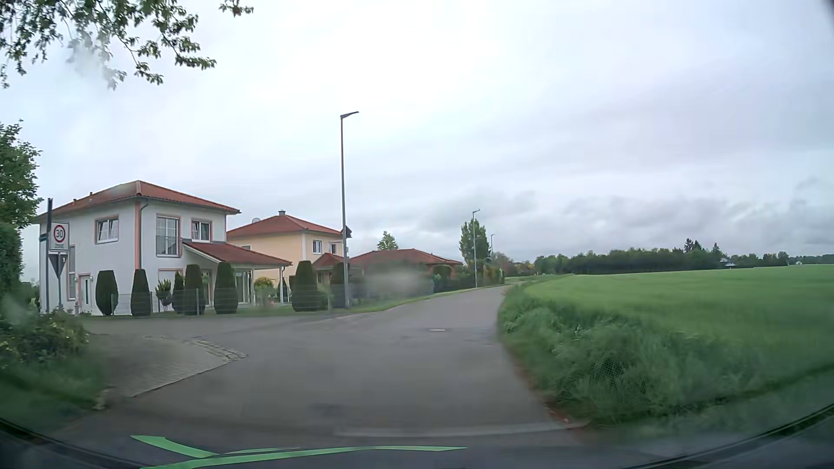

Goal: Follow the waypoints while adhering to traffic rules and regulations

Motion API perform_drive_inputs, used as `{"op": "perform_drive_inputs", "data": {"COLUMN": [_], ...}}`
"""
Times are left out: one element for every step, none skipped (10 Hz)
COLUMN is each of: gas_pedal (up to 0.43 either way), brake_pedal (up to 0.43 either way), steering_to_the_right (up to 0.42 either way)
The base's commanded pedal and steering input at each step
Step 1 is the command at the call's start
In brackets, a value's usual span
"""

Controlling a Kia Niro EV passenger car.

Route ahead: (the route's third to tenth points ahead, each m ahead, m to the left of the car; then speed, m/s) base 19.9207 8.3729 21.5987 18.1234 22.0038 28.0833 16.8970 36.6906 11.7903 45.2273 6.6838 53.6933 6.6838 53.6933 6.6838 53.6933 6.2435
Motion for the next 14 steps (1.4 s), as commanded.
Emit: {"op": "perform_drive_inputs", "data": {"gas_pedal": [0.000,0.000,0.000,0.000,0.000,0.000,0.000,0.000,0.000,0.000,0.000,0.000,0.000,0.000], "brake_pedal": [0.006,0.006,0.012,0.012,0.012,0.012,0.037,0.055,0.043,0.030,0.018,0.000,0.000,0.000], "steering_to_the_right": [0.039,0.035,0.030,0.022,0.008,-0.018,-0.044,-0.078,-0.114,-0.151,-0.180,-0.218,-0.246,-0.262]}}
